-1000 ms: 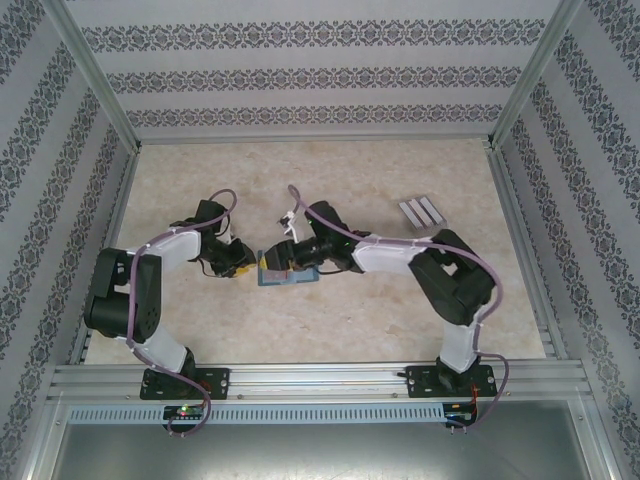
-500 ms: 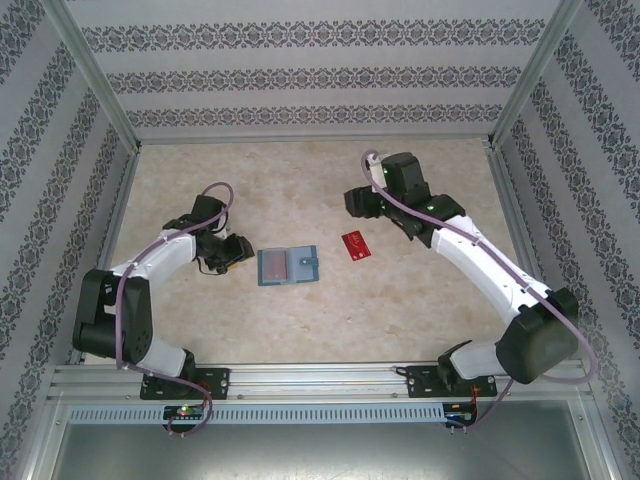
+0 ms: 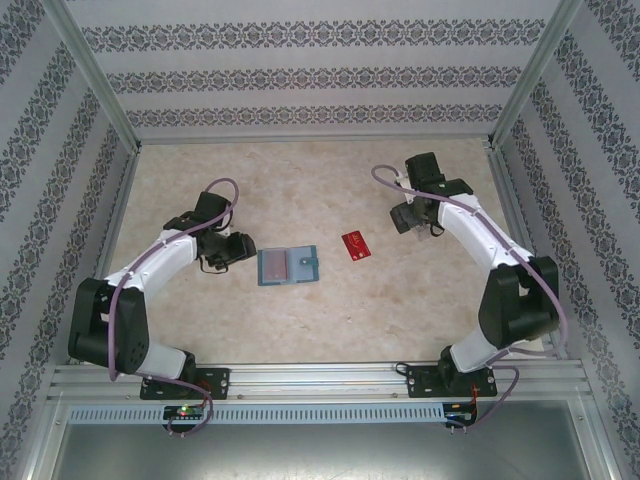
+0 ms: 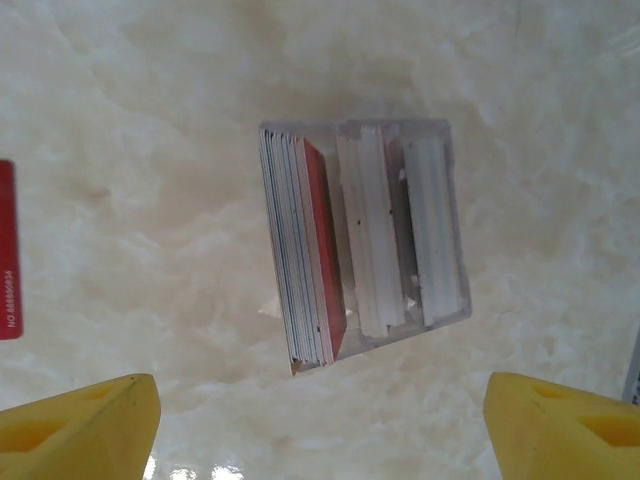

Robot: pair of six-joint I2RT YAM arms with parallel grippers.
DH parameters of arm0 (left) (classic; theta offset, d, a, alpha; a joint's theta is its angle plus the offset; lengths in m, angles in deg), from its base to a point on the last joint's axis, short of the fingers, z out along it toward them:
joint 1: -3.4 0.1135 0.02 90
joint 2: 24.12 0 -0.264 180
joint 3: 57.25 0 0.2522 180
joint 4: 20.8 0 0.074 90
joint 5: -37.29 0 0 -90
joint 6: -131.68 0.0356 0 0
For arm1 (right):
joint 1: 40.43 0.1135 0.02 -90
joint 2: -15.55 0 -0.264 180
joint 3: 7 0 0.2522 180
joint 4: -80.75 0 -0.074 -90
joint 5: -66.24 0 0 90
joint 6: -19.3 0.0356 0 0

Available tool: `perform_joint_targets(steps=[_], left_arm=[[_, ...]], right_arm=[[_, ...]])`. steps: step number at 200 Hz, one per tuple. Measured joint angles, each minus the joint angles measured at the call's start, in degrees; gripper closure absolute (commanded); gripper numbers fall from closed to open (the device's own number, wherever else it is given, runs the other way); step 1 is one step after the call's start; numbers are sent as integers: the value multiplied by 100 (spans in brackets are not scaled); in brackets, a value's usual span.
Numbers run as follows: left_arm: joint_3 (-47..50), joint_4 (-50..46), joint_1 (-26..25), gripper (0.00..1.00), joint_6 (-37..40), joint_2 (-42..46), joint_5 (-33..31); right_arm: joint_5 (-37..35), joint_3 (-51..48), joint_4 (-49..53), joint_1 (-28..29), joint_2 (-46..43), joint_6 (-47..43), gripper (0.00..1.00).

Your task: Put the credit cards into the card holder

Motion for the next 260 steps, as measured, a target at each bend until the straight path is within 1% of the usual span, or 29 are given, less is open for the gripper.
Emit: perform_joint_targets(steps=[27,80,144,159,195,217,239,260], left_arm=[[7,48,0,48,-2,-188,144],[-26,50,0,48,0,-302,254],[-160,46,0,47,4,-476,376],[-203,42,0,47,7,-522,420],[-275,28,0,47,42,-527,428],[-282,24,0,47,46,-527,431],[-282,26,0,47,46,-527,448],[-282,24,0,47,46,-527,461]], right_arm=[[-212,37,28,-7,251,-20,13],[-645,474,57,-90,824,-90,19],[-1388,474,57,-85,925,-120,20],[-1362,476,63,-85,922,-118,20],[-614,472,50,-85,800,-125,20],[-420,485,39,-85,763,-129,20],[-538,505,39,-85,868,-129,19],[-984,511,26,-85,1099,-146,19]])
